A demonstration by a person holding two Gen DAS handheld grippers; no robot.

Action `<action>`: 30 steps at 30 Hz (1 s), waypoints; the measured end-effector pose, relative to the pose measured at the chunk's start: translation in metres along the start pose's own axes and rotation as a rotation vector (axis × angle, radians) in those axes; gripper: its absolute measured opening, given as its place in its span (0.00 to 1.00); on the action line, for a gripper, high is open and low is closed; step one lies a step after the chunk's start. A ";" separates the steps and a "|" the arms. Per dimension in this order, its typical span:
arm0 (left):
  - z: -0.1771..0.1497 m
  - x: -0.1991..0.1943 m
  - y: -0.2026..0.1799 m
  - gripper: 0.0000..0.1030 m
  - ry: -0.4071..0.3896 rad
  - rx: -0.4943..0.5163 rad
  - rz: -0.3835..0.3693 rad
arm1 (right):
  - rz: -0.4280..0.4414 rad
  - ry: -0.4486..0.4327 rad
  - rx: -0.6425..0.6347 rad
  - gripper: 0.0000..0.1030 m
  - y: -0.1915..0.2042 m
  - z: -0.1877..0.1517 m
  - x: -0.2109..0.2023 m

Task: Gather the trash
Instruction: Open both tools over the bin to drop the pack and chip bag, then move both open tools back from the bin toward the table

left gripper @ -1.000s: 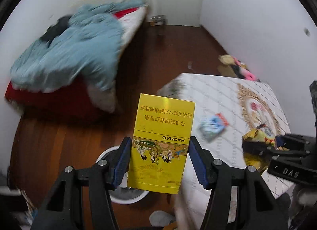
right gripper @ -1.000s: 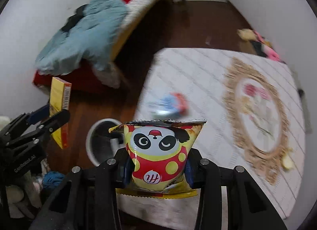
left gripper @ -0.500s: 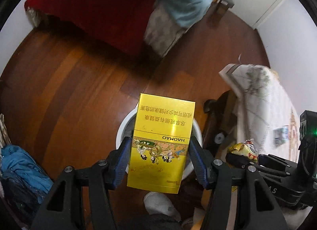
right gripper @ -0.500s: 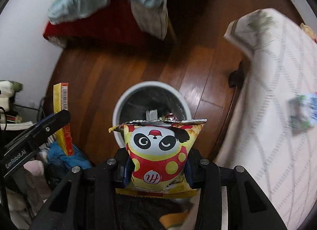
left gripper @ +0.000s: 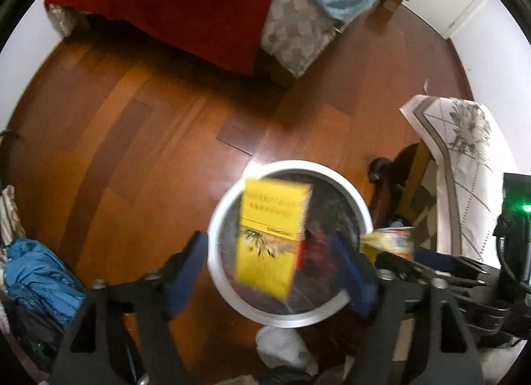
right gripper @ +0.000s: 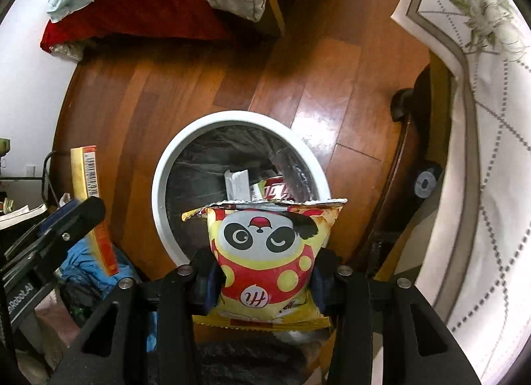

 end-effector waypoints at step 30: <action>-0.057 -0.145 -0.019 0.96 -0.209 0.042 0.138 | -0.085 -0.194 -0.089 0.97 0.007 -0.082 -0.131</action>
Point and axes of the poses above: each gripper's, at about its wrist camera, not at the fingertips, and x roughly the way its jaws point, y to its left, z to its top, the point moved 5 cm from there along x, roughly the way its jaws point
